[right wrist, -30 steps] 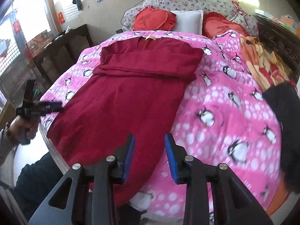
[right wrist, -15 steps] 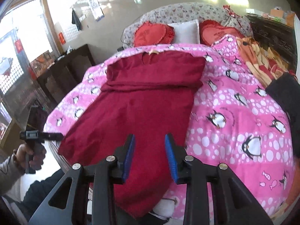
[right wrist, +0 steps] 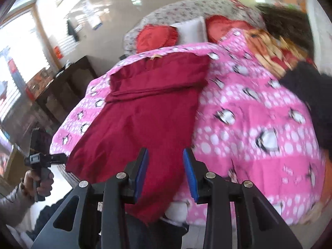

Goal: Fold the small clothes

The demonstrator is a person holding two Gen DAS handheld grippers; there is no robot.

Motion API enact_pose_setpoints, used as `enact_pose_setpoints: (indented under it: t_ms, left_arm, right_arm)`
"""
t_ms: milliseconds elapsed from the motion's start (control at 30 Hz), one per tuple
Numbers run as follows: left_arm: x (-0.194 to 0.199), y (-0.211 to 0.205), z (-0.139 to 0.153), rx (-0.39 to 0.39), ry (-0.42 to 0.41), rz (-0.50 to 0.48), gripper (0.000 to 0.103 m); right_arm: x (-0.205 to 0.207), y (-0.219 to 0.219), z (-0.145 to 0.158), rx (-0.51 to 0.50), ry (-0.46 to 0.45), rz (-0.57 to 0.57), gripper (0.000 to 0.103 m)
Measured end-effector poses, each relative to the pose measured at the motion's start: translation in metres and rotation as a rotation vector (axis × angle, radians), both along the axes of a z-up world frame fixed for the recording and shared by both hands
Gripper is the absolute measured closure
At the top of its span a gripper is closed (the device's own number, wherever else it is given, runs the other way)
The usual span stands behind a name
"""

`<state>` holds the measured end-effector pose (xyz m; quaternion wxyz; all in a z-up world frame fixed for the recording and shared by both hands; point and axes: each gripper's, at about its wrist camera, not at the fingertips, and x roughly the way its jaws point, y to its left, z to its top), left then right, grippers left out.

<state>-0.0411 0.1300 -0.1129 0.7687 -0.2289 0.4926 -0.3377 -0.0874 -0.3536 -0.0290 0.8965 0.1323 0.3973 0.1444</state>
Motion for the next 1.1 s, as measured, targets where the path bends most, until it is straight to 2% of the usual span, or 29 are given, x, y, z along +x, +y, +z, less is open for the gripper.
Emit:
enact_pose_setpoints:
  t_ms: [67,133,433,500,600,733,767,800,867,900,933,1033,1100]
  left_arm:
    - [-0.001,0.001,-0.001,-0.002,-0.002,0.002,0.005]
    - [-0.001,0.000,-0.001,-0.002,-0.006,-0.002,0.005]
    - [-0.011,-0.009,0.002,0.079,-0.049,-0.015,0.005]
    - [-0.015,-0.012,0.003,0.105,-0.069,-0.021,0.005]
    - [-0.019,-0.017,0.003,0.137,-0.099,-0.037,0.005]
    - [-0.021,-0.015,0.002,0.117,-0.104,-0.033,0.006]
    - [-0.021,-0.014,0.002,0.110,-0.104,-0.029,0.006]
    - [-0.022,-0.012,0.003,0.108,-0.107,-0.023,0.008]
    - [-0.024,-0.010,0.004,0.123,-0.119,-0.006,0.018]
    - [-0.025,-0.008,0.003,0.130,-0.123,0.003,0.030]
    - [-0.025,-0.006,0.002,0.132,-0.122,0.013,0.035]
    - [-0.025,0.001,0.000,0.127,-0.114,0.038,0.043]
    - [-0.026,0.001,0.002,0.134,-0.120,0.041,0.043]
  right_arm:
    - [-0.006,-0.008,-0.007,0.058,0.022,-0.029,0.092]
    - [-0.012,-0.011,-0.015,0.079,0.047,-0.041,0.091]
    - [-0.025,-0.001,-0.058,0.105,0.131,-0.020,0.090]
    - [-0.026,-0.004,-0.070,0.184,0.169,-0.027,0.090]
    - [-0.032,-0.002,-0.088,0.313,0.206,0.020,0.090]
    - [-0.035,0.004,-0.102,0.420,0.236,0.058,0.091]
    - [-0.034,0.005,-0.102,0.442,0.236,0.073,0.096]
    - [-0.034,0.006,-0.100,0.434,0.227,0.079,0.101]
    - [-0.035,0.007,-0.091,0.380,0.188,0.076,0.103]
    - [-0.036,0.006,-0.086,0.372,0.171,0.075,0.103]
    - [-0.036,0.006,-0.085,0.372,0.162,0.075,0.103]
    - [-0.033,0.011,-0.085,0.364,0.165,0.083,0.103]
    - [-0.030,0.016,-0.087,0.358,0.177,0.076,0.103]
